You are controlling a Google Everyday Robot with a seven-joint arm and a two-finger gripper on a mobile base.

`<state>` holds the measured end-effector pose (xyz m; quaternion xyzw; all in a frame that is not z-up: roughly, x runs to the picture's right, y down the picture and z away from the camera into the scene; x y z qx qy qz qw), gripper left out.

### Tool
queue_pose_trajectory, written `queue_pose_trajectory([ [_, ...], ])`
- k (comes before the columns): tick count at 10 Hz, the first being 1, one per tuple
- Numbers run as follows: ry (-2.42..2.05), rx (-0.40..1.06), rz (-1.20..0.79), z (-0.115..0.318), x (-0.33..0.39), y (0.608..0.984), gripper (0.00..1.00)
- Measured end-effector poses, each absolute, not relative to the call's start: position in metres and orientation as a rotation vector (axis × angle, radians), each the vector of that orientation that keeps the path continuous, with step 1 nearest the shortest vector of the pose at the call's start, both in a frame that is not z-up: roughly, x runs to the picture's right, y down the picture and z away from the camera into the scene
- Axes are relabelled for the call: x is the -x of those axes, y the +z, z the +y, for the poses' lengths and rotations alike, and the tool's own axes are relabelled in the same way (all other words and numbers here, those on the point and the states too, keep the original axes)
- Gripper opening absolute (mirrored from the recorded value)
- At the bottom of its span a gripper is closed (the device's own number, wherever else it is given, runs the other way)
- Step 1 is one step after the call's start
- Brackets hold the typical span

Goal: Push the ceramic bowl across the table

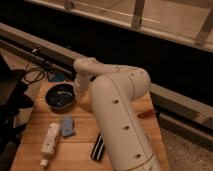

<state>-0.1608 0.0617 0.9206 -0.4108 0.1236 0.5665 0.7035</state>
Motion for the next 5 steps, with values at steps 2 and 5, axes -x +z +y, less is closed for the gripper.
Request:
queue_pose_trajectory([
  [2,1.235,0.912,0.252,0.058,0.178,0.917,0.00],
  [5,1.222,0.903,0.259,0.058,0.182,0.913,0.00],
])
